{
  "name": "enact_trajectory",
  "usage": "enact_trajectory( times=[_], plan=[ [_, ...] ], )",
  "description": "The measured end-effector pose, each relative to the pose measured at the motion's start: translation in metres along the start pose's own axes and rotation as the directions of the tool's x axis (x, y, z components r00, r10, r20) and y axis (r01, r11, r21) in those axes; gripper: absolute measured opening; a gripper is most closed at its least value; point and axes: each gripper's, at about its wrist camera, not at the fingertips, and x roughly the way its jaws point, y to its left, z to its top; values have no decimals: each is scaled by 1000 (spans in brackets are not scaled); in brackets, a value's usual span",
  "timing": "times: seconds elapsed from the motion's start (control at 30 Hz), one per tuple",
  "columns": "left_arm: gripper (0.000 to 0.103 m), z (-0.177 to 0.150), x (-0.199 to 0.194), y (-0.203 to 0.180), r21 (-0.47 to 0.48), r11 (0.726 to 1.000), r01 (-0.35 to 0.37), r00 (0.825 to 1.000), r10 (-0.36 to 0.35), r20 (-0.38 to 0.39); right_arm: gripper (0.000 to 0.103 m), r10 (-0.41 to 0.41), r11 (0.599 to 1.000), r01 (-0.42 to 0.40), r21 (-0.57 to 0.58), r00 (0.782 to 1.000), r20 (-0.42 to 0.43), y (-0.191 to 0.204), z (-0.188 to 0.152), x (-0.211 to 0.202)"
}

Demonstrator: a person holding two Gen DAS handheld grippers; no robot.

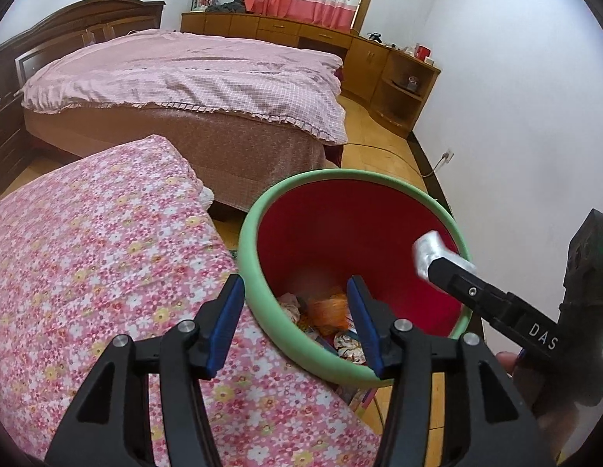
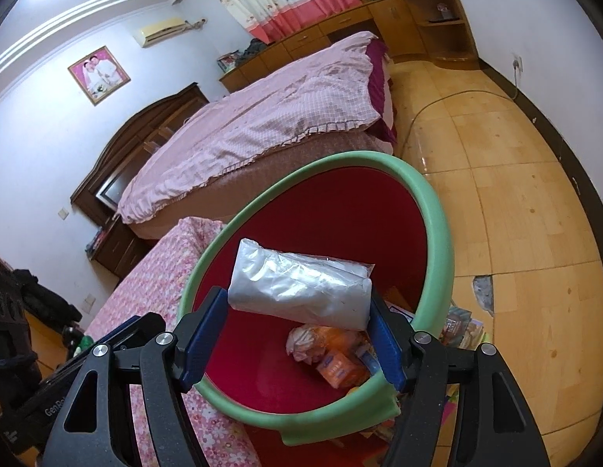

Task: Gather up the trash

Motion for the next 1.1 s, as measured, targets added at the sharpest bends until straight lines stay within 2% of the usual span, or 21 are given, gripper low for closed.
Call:
enact_trajectory(
  times=[0.3, 0.73, 1.1],
  plan=[
    [55, -8, -28, 16, -38, 999, -30, 999, 31, 20, 72, 5, 998, -4, -64, 1000, 11, 14, -3, -9],
    [55, -27, -90, 45, -109, 990, -92, 993, 99, 63, 72, 37, 990, -27, -136, 997, 71, 53, -14, -56],
    [58, -58, -154, 71, -157, 969, -193, 970, 212, 118, 75, 72, 972, -48, -231, 992, 100, 99, -41, -87]
  ],
)
